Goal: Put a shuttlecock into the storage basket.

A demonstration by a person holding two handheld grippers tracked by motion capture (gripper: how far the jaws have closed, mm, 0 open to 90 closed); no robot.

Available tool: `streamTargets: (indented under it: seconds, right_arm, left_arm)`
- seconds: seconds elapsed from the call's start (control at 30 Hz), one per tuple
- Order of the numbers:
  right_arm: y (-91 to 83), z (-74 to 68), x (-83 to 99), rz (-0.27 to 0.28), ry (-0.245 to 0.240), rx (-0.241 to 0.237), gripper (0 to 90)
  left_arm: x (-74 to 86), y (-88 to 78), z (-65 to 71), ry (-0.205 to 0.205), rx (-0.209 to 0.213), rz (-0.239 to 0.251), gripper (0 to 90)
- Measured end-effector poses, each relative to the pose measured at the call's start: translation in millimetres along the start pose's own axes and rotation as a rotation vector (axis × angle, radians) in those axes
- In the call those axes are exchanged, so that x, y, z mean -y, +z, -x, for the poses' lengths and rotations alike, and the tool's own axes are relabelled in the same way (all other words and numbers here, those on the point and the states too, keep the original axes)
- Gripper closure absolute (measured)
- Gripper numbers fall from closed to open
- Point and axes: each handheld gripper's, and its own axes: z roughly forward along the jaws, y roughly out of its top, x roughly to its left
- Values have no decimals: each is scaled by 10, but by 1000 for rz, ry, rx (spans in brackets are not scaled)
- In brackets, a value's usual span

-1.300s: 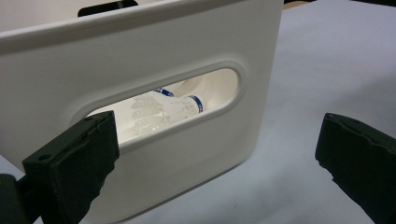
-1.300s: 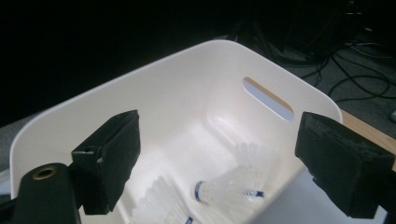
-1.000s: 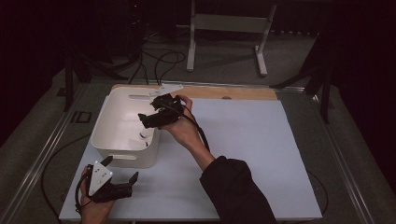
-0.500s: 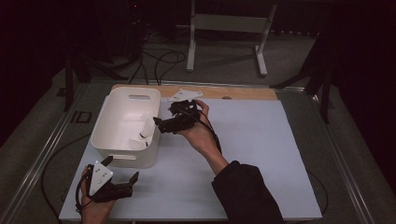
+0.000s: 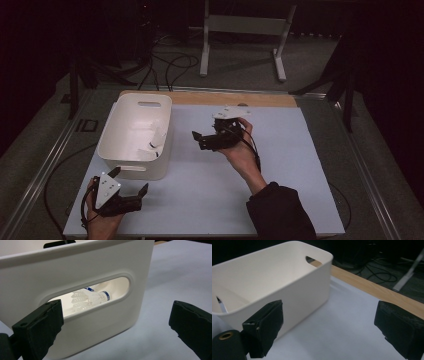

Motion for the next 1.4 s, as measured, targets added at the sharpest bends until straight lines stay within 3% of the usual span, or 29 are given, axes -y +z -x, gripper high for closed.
streamTargets:
  seconds: [0.1,0.17,0.57,0.67,1.0,1.2,1.37,1.4]
  right_arm:
    - [-86,46,66,7,-4,23,86]
    - [-201,129,186,19,-2,71,86]
    - [-712,404,729,41,43,157,91]
    - [-835,430,824,54,29,186,94]
    - [-1106,562,1193,87,81,211,93]
    - [-1244,600,1403,153,91,214,93]
    - [-1273,603,1465,167,85,225,93]
    - [-1311,597,1526,201,93,223,93]
  left_arm:
    - [1,1,0,0,0,1,0]
    - [-1,0,2,-1,3,1,0]
    - [-5,5,11,-5,0,0,0]
    - [-6,6,9,-10,0,3,0]
    - [-11,4,-9,-29,-6,6,0]
    - [-19,9,-24,-46,-9,15,0]
    - [-23,8,-22,-48,-10,16,0]
    - [-25,-1,-20,-50,-13,23,0]
